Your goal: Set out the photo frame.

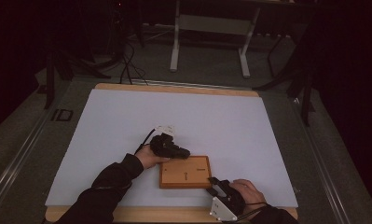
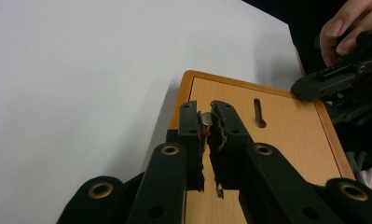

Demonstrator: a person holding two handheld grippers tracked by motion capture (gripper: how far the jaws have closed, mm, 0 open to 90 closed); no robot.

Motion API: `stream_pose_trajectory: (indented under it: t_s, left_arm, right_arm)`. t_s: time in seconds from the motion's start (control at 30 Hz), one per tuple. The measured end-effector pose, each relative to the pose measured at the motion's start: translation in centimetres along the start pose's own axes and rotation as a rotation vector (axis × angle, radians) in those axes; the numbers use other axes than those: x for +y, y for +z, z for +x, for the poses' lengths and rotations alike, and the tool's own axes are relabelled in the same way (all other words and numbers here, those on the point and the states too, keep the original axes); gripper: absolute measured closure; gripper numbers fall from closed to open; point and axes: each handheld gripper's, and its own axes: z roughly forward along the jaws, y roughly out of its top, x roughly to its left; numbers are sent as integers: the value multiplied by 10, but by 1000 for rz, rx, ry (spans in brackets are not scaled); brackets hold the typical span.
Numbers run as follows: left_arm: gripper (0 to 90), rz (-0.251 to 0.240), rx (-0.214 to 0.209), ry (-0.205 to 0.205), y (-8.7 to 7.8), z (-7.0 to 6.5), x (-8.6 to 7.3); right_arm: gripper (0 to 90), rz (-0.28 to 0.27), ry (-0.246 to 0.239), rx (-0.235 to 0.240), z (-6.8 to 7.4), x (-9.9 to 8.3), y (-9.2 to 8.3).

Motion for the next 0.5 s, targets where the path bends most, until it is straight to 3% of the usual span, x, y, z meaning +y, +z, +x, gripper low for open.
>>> stream_pose_trajectory:
  t_s: [0.2, 0.4, 0.43, 0.5]
  left_arm:
    - [831, 3, -3, 6, 0, -1, 0]
    - [818, -1, -13, -7, 0, 0, -1]
    - [800, -7, -6, -19, 0, 0, -1]
    - [639, -31, 16, -20, -3, 0, -2]
  right_arm:
    - [621, 9, -64, -27, 5, 2, 0]
    - [631, 20, -110, -8, 5, 2, 0]
    - [632, 22, -121, -3, 4, 3, 0]
    - [633, 26, -134, 5, 5, 3, 0]
